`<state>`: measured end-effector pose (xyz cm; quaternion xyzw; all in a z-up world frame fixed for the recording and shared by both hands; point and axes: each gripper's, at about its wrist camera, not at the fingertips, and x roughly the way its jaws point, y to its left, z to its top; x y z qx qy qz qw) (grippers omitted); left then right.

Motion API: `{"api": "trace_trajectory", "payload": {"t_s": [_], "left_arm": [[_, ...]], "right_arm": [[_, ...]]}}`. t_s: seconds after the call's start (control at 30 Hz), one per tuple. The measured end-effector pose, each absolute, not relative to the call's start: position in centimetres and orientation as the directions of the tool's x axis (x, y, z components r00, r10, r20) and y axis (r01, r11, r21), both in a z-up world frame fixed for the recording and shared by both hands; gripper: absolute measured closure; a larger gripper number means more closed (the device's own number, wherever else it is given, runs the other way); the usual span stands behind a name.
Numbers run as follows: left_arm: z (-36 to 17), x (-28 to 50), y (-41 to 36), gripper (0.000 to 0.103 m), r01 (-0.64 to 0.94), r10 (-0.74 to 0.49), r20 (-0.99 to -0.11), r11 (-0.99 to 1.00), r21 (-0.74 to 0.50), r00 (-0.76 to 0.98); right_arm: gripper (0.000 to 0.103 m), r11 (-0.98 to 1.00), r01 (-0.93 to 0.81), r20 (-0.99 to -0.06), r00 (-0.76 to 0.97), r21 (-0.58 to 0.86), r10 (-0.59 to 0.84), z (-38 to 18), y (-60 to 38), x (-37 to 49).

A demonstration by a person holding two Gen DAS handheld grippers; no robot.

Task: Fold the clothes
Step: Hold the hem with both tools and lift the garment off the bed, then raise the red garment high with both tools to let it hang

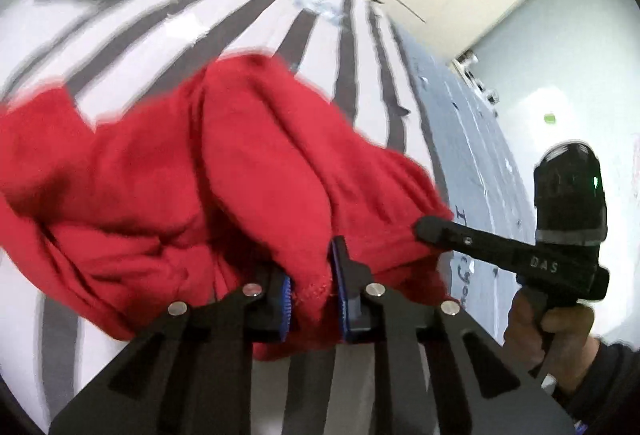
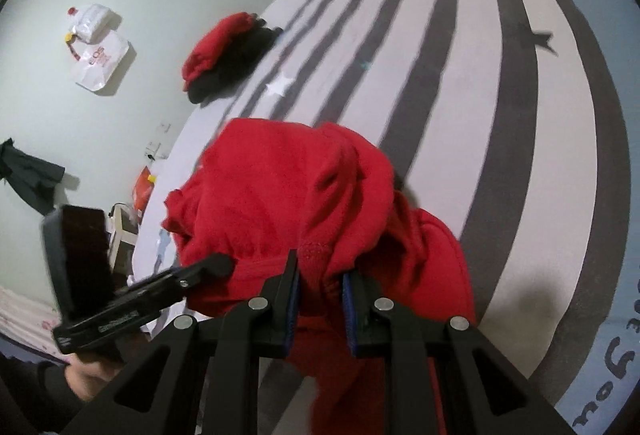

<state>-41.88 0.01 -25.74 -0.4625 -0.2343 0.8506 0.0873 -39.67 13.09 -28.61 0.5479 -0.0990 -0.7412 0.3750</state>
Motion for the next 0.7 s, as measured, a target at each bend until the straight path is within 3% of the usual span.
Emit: {"api": "trace_trajectory", "payload": {"t_s": [0.17, 0.33, 0.57, 0.7], "left_arm": [[-14.6, -42.1, -0.2, 0.089, -0.042, 0.357, -0.704, -0.906, -0.422, -0.614], [-1.3, -44.1, -0.6, 0.090, -0.143, 0.364, -0.658, -0.920, -0.366, -0.659], [18.5, -45.4, 2.3, 0.090, -0.292, 0.393, -0.502, -0.918, -0.269, -0.770], [26.4, -47.4, 3.5, 0.090, -0.358, 0.402, -0.410, -0.916, -0.184, -0.819]], "right_arm": [[0.088, -0.691, 0.472, -0.697, -0.199, 0.547, -0.688, -21.5, 13.9, -37.9], [0.088, -0.698, 0.504, -0.635, -0.328, 0.508, -0.699, -8.8, 14.9, -36.3], [0.088, -0.754, 0.522, -0.519, -0.549, 0.400, -0.655, 12.1, 17.4, -35.3], [0.088, -0.788, 0.519, -0.411, -0.672, 0.331, -0.615, 21.7, 18.5, -35.4]]}}
